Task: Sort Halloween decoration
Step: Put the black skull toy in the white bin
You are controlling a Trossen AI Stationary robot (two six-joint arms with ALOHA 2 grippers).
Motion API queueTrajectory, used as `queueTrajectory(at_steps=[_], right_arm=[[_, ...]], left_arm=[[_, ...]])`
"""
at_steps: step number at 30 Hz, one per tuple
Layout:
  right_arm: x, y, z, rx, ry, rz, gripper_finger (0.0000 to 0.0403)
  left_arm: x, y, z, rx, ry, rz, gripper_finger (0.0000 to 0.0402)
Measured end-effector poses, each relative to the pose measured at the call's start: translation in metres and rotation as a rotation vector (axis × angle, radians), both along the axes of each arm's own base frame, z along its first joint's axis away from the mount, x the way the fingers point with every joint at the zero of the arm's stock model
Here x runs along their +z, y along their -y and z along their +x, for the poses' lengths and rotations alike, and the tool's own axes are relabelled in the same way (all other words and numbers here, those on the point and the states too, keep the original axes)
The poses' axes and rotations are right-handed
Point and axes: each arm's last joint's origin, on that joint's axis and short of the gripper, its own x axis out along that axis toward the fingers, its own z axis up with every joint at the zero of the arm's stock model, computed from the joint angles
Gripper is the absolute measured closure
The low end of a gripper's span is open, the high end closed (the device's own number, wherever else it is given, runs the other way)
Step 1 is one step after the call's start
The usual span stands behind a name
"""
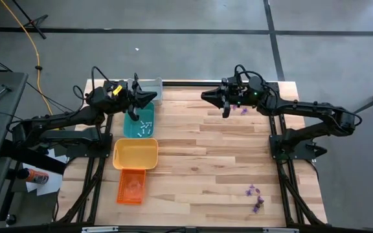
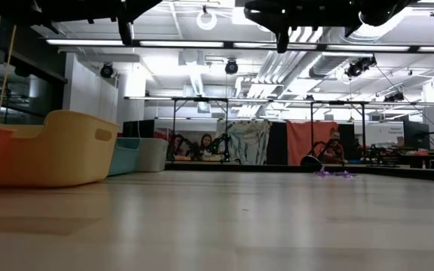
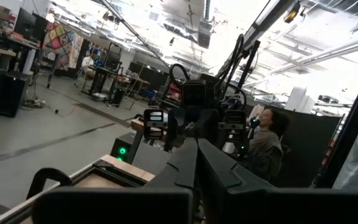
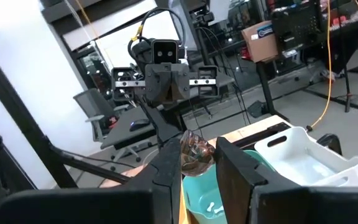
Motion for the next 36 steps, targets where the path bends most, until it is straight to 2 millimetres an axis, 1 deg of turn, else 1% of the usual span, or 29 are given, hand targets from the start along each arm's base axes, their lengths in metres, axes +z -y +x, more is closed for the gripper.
queueTrajectory(at_steps=[2, 4, 8, 13, 15, 18, 21, 24, 27, 32, 36], right_arm=[[-0.002, 0.002, 0.001, -0.027, -0.005, 0.02, 0.0336], [-0.008, 0.005, 0.005, -0.077, -0.032, 0.046, 0.0336], [-0.033, 0.011, 0.023, -0.132, -0.103, 0.107, 0.0336], [-0.082, 0.016, 0.058, -0.156, -0.165, 0.257, 0.0336], [-0.1, 0.019, 0.076, -0.153, -0.196, 0.326, 0.0336], [-0.116, 0.029, 0.108, -0.135, -0.224, 0.386, 0.0336], [-0.121, 0.043, 0.144, -0.138, -0.229, 0.434, 0.0336], [-0.119, 0.066, 0.175, -0.182, -0.236, 0.504, 0.0336], [-0.115, 0.091, 0.202, -0.235, -0.261, 0.56, 0.0336], [-0.119, 0.122, 0.235, -0.292, -0.355, 0.608, 0.0336], [-0.122, 0.134, 0.253, -0.311, -0.393, 0.636, 0.0335]], left_arm=[[0.0, 0.0, 0.0, -0.009, 0.006, -0.032, 0.0402], [0.0, 0.0, 0.0, -0.02, 0.015, -0.072, 0.0402], [0.003, 0.001, -0.001, -0.051, 0.055, -0.131, 0.0402], [0.012, 0.002, -0.004, -0.082, 0.145, -0.097, 0.0402], [0.016, 0.003, -0.005, -0.086, 0.187, -0.077, 0.0402], [0.02, 0.004, -0.007, -0.088, 0.228, -0.057, 0.0402], [0.02, 0.004, -0.007, -0.083, 0.236, -0.056, 0.0402], [0.021, 0.004, -0.008, -0.081, 0.239, -0.055, 0.0402], [0.02, 0.004, -0.008, -0.081, 0.238, -0.056, 0.0402], [0.021, 0.004, -0.008, -0.081, 0.238, -0.056, 0.0402], [0.02, 0.004, -0.008, -0.08, 0.238, -0.056, 0.0402]])
